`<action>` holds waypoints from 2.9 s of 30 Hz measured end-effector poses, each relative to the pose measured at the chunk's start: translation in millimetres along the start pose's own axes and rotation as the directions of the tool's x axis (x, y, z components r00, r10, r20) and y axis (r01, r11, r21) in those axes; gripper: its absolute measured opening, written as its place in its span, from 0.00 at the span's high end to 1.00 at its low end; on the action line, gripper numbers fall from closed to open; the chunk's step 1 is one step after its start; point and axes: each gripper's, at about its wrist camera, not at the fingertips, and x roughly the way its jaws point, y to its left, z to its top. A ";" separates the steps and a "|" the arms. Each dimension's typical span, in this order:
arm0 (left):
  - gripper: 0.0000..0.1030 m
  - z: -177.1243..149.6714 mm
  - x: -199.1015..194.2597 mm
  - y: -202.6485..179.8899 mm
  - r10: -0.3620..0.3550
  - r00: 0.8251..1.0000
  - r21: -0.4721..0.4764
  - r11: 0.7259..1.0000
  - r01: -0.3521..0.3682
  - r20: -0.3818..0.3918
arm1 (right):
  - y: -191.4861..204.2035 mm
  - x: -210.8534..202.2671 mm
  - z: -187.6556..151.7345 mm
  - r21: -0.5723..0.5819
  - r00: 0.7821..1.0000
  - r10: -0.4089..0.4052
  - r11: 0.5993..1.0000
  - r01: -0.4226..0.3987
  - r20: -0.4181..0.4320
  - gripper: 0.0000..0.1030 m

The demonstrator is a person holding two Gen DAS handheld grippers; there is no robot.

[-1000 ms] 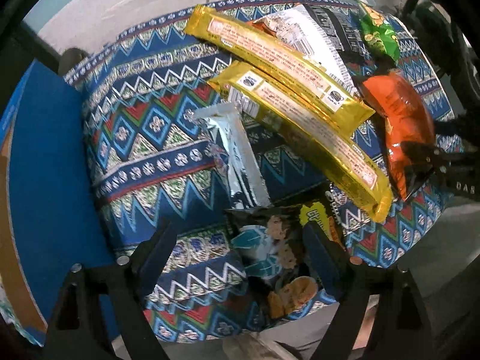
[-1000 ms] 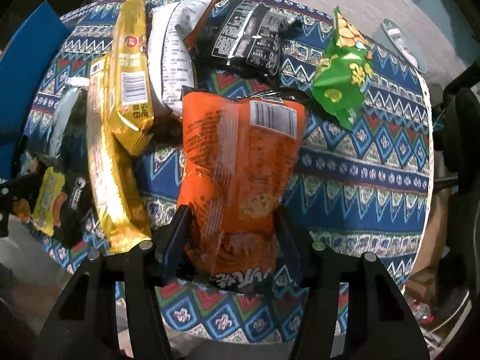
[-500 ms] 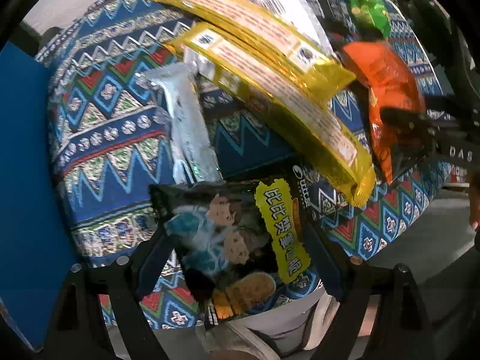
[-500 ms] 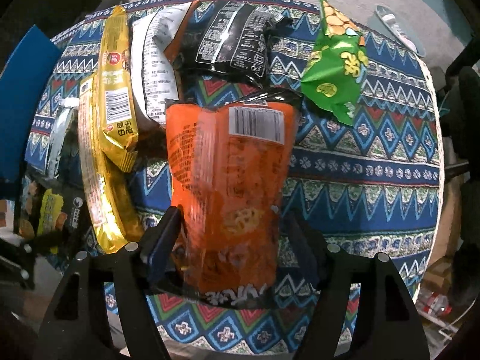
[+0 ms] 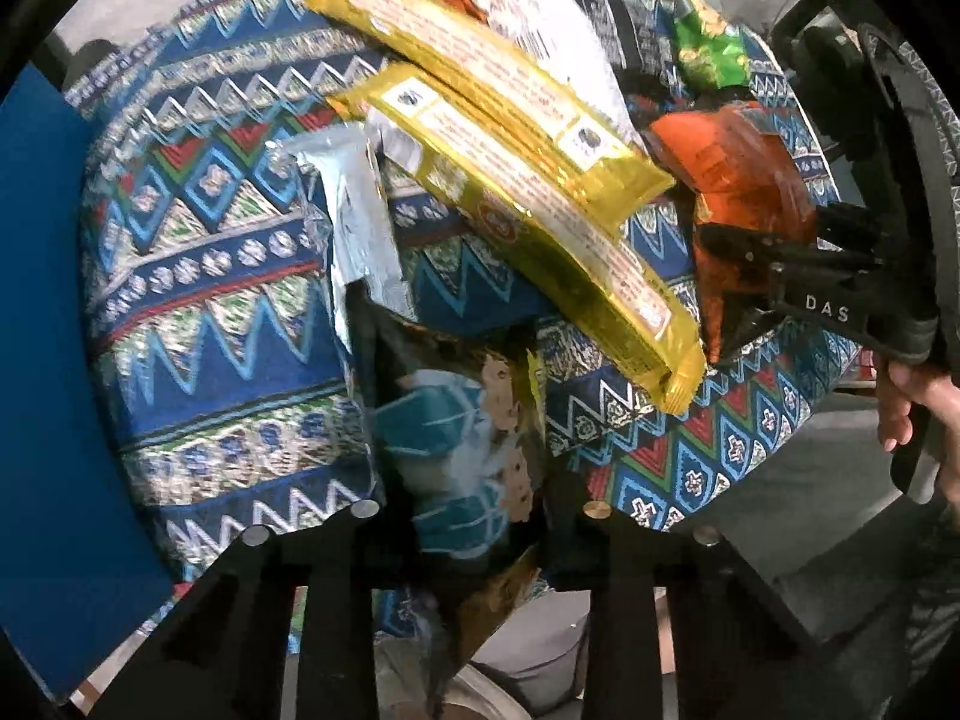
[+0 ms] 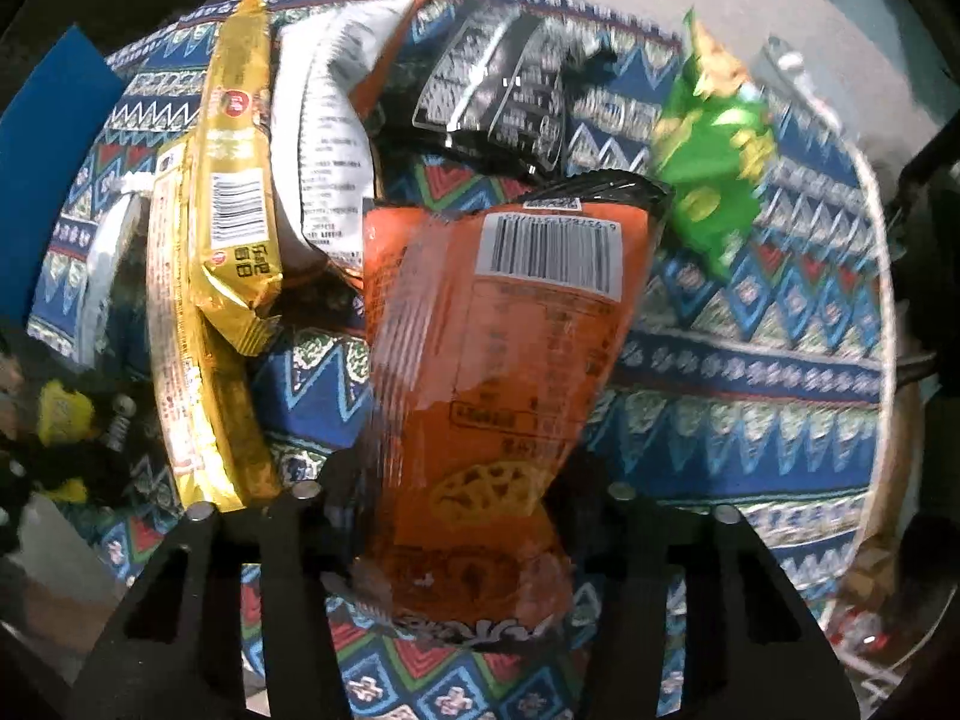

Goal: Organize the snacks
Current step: 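Lift both bags and carry them over the cardboard box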

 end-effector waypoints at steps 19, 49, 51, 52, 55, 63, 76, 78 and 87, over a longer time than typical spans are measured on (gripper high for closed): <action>0.75 3.3 -60.3 41.4 0.025 0.984 -0.034 0.999 -0.019 0.178 | 9.5 -53.6 9.2 -0.003 0.996 -0.007 1.000 0.007 0.091 0.57; 0.75 -5.2 -145.0 53.2 0.325 0.828 -0.068 0.941 -0.332 0.457 | 63.5 -142.9 38.4 -0.090 0.961 0.053 0.995 -0.029 0.272 0.57; 0.75 -8.6 -152.4 56.0 0.342 0.810 -0.073 0.933 -0.352 0.476 | 71.9 -147.3 42.1 -0.105 0.958 0.062 0.994 -0.034 0.281 0.57; 0.75 -10.3 -154.9 57.7 0.347 0.805 -0.076 0.931 -0.357 0.481 | 76.8 -149.7 44.4 -0.113 0.956 0.066 0.993 -0.035 0.286 0.57; 0.75 -15.1 -162.8 63.5 0.356 0.792 -0.084 0.927 -0.364 0.496 | 92.1 -155.1 51.5 -0.136 0.952 0.083 0.990 -0.044 0.293 0.57; 0.75 -27.3 -175.3 92.5 0.382 0.769 -0.139 0.921 -0.365 0.512 | 132.5 -163.5 68.8 -0.193 0.947 0.131 0.978 -0.075 0.295 0.57; 0.75 -57.3 -178.3 158.9 0.429 0.767 -0.249 0.903 -0.350 0.477 | 224.0 -174.7 101.7 -0.312 0.936 0.202 0.944 -0.108 0.289 0.57; 0.75 -62.8 -178.4 169.5 0.434 0.770 -0.263 0.900 -0.347 0.469 | 239.1 -174.1 106.4 -0.332 0.936 0.209 0.937 -0.109 0.282 0.57; 0.75 -78.3 -178.4 206.7 0.473 0.766 -0.332 0.875 -0.352 0.436 | 307.8 -159.8 123.9 -0.411 0.943 0.238 0.903 -0.127 0.231 0.57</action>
